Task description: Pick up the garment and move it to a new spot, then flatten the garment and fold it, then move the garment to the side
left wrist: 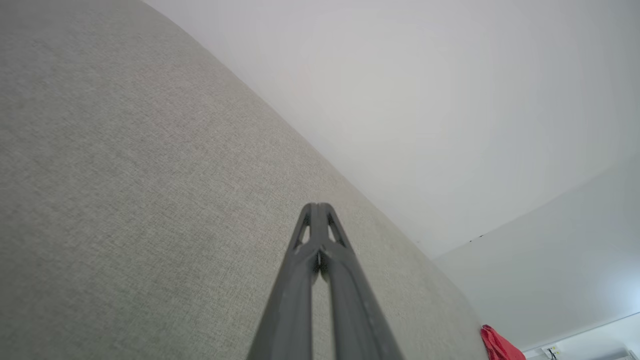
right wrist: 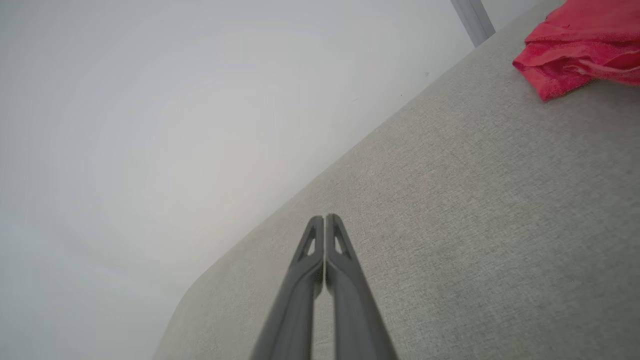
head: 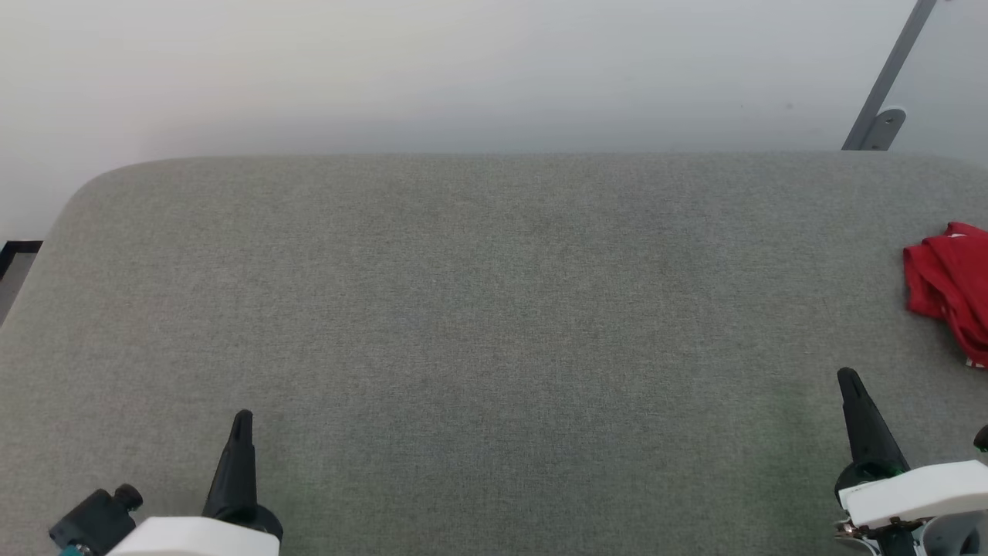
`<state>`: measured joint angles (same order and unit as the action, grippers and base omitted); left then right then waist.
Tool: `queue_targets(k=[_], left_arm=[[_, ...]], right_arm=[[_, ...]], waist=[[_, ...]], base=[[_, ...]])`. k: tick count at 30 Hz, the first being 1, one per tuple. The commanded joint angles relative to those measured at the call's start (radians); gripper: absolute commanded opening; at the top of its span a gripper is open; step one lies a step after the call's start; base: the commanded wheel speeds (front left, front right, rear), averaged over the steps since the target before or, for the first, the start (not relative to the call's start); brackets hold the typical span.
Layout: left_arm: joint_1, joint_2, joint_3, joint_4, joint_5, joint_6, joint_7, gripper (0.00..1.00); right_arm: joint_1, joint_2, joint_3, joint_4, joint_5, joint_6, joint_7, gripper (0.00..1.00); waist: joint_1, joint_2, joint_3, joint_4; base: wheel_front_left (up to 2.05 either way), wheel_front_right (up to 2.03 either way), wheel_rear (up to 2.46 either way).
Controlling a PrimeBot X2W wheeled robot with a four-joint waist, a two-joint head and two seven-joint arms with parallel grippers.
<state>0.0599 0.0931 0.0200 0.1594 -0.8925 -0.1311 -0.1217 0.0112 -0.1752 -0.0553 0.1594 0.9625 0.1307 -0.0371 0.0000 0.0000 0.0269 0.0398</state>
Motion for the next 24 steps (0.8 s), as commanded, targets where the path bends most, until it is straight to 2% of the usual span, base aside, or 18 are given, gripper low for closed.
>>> queue_targets(k=[1,24], left_arm=[[-0.032,0.005,0.006,-0.006,-0.041,0.0,0.009,0.0],[-0.079,-0.001,0.022,0.023,-0.284,0.0,0.075,0.0]], right_arm=[[-0.023,0.001,-0.005,-0.008,0.033,0.0,0.006,0.0],[-0.058,0.042,-0.023,0.023,0.242,0.0,0.055,0.0]], waist=[[0.0,0.0,0.0,-0.001],[0.0,0.0,-0.007,-0.011]], base=[[0.0,0.0,0.0],[0.0,0.0,0.0]])
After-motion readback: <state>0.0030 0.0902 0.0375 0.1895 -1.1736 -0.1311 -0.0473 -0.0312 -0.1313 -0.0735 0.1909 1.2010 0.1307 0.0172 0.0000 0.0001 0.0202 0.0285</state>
